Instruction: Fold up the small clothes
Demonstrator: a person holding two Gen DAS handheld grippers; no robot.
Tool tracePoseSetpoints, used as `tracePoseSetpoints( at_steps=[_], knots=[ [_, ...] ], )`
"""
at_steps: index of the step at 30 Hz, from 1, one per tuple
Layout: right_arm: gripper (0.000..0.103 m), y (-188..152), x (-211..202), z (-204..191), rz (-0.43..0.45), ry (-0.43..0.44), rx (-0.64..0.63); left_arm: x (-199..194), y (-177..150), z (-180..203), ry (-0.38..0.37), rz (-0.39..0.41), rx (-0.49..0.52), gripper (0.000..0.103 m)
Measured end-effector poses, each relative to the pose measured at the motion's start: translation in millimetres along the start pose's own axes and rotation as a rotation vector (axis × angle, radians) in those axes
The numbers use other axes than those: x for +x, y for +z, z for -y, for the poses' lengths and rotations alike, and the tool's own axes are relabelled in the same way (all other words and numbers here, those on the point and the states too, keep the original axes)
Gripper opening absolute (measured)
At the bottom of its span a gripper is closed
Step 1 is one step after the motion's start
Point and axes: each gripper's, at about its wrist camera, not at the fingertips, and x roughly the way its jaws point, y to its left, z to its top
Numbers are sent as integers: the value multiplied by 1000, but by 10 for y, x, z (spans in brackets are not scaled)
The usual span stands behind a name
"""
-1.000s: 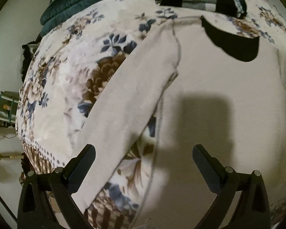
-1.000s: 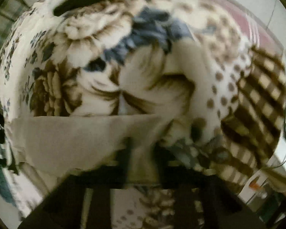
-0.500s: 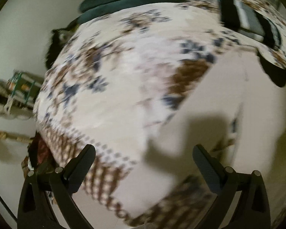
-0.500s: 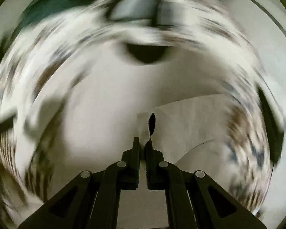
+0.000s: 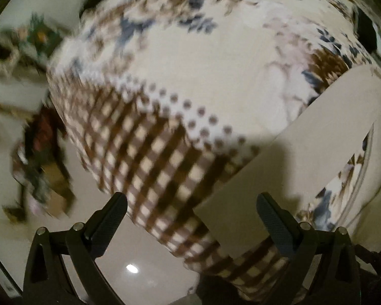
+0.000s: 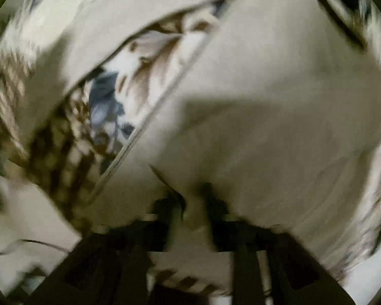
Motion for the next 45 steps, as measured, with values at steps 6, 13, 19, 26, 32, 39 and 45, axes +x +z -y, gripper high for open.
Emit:
tracePoseSetpoints(
  at_steps=[6,13,19,26,32,39,45],
  knots=[
    [70,-248,-274,956,67,160,313,568,-56,-232,-207,-172,-152,103],
    [70,-451,-259,1795,40,133,519,509,-60,-10,-174,-88,-182,2],
    [70,-674,-304,2140,48,103,558,-307,-195,881,-182,125,152,2],
    [70,-1343,-416,2649,42,81,651,-894,-979,2565,-432,149,619,2],
    [70,-2065,-458,3223,12,31,783,-811,-1797,3541,-526,72,868,2],
    [70,-2804,-579,3921,2,94,937,-772,-2034,3772,-513,29,964,4],
    [70,-2713,-884,4047,177,399,960,-750,-1269,3168,-469,125,717,94]
  ],
)
